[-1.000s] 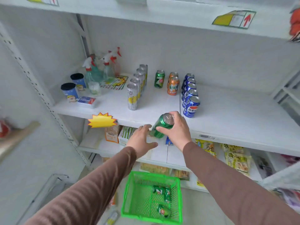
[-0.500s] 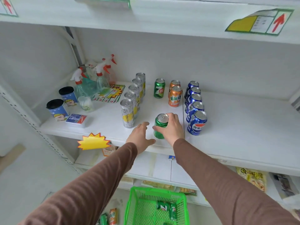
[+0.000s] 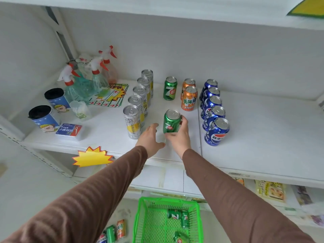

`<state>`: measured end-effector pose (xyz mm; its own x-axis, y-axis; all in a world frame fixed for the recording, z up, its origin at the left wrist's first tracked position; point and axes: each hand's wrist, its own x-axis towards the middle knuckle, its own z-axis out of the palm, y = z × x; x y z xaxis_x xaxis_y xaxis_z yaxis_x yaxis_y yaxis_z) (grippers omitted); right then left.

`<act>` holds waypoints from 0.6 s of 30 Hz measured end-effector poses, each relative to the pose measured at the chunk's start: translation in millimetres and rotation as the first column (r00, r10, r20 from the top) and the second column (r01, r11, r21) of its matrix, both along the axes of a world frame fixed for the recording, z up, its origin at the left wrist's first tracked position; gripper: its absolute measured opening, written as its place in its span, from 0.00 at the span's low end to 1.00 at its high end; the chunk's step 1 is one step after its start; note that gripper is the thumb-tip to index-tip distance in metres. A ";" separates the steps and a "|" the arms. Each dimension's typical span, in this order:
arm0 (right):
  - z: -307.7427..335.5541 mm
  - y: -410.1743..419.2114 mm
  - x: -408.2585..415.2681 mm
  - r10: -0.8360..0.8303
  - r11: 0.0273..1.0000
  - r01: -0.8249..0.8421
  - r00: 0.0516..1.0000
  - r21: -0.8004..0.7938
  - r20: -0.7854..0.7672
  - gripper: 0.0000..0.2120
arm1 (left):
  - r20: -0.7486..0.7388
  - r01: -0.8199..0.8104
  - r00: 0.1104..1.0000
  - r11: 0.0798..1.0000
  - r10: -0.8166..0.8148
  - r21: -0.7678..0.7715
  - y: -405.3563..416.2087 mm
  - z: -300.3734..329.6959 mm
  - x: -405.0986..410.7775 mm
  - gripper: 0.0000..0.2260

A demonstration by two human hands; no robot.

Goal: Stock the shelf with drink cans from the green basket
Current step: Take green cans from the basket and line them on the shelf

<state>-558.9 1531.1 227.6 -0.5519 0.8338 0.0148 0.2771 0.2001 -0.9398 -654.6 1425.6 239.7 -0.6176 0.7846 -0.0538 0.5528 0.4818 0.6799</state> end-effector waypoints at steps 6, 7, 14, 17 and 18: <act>-12.2 7.7 10.1 -0.007 1.000 0.010 0.993 -0.025 0.122 0.43 | 0.004 0.029 1.000 1.000 -0.029 -0.010 3.3 -8.5 -1.0 0.38; -13.1 8.6 9.9 -0.006 1.000 0.008 0.992 -0.017 0.126 0.42 | 0.007 0.029 1.000 0.999 -0.029 -0.013 4.5 -8.9 -1.5 0.38; -19.2 19.6 -6.7 -0.038 0.998 0.028 0.984 0.060 0.172 0.26 | -0.002 0.028 1.000 0.999 -0.028 -0.031 15.1 -13.1 -5.2 0.37; -17.4 30.0 -21.5 -0.067 0.997 0.059 0.983 0.050 0.171 0.26 | 0.011 0.015 1.000 0.999 -0.015 -0.031 23.9 -12.9 -8.7 0.37; -15.7 34.4 -27.9 -0.075 0.997 0.069 0.983 0.041 0.169 0.27 | 0.019 0.010 1.000 1.000 -0.009 -0.029 27.2 -12.4 -10.3 0.38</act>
<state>-586.8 1565.6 212.0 -0.4874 0.8721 -0.0446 0.4474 0.2055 -0.8704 -664.9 1452.8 227.3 -0.6088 0.7884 -0.0884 0.5448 0.4965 0.6758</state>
